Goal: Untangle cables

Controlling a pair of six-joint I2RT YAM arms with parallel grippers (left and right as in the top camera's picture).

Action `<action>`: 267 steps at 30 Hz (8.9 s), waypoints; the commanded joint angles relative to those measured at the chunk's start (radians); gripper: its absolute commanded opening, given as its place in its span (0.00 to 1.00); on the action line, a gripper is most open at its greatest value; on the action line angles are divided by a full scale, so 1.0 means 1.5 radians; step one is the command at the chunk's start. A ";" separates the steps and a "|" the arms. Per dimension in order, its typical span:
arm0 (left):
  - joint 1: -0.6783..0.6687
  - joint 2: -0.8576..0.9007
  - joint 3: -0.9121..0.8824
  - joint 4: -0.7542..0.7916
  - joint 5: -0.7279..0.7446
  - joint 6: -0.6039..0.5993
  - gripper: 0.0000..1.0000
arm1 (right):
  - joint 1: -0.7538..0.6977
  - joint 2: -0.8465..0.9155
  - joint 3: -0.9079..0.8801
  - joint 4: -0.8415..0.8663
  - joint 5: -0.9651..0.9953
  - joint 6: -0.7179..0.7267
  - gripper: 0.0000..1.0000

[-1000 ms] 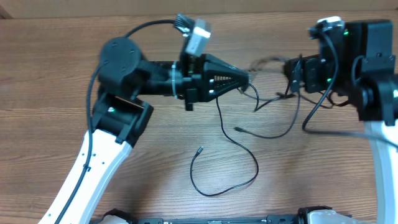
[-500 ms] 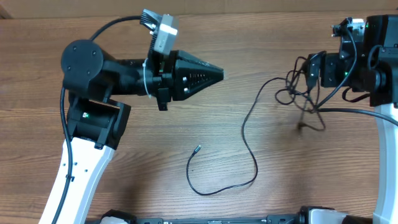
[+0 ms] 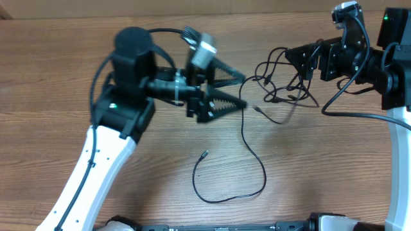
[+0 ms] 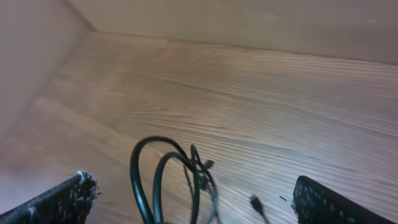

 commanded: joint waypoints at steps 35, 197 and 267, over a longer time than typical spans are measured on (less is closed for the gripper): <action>-0.229 0.164 0.006 0.199 -0.268 0.161 0.04 | -0.001 -0.010 0.003 -0.021 -0.105 0.000 1.00; 0.014 0.292 -0.098 0.229 -0.291 -0.172 1.00 | -0.317 0.025 -0.017 -0.037 0.274 0.147 1.00; -0.228 -0.095 0.037 0.026 -0.737 0.275 0.04 | -0.174 0.061 -0.017 -0.097 -0.018 -0.068 1.00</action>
